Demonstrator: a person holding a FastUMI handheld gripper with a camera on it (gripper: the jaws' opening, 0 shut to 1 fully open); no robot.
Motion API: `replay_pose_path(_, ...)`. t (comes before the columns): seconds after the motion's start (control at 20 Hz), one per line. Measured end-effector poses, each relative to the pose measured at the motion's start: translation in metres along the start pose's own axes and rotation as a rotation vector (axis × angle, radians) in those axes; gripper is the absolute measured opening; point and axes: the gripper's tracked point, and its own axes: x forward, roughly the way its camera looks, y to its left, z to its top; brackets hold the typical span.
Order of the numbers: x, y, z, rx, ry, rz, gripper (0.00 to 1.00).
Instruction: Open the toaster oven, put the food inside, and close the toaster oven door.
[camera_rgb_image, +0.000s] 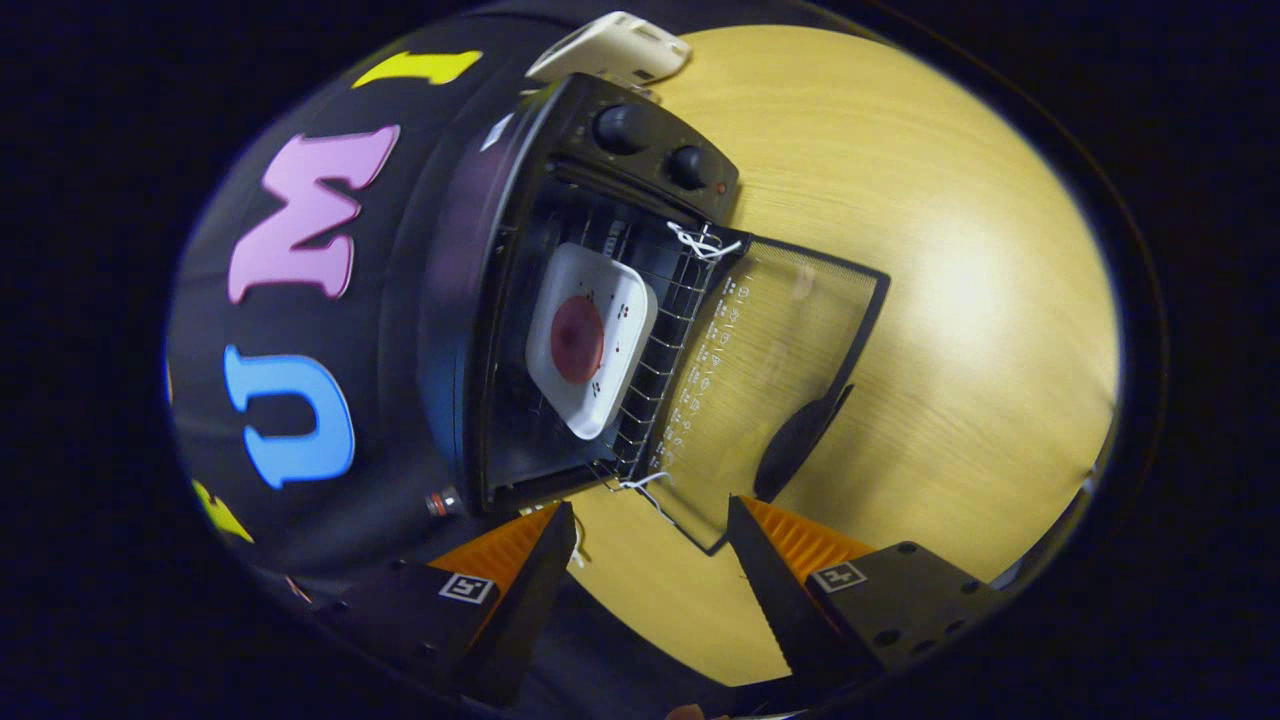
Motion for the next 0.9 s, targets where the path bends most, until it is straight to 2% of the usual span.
replay_pose_path(0.15, -0.029, -0.017, -0.003, -0.37, -0.052, -0.034, 0.98)
replay_pose_path(0.35, -0.033, -0.064, -0.019, -0.691, 0.016, -0.151, 0.98)
replay_pose_path(0.55, 0.002, -0.108, -0.029, -0.847, 0.098, -0.278, 0.99)
replay_pose_path(0.65, 0.023, -0.121, -0.028, -0.92, 0.099, -0.327, 0.99)
replay_pose_path(0.9, 0.065, -0.13, -0.02, -0.974, 0.059, -0.356, 0.99)
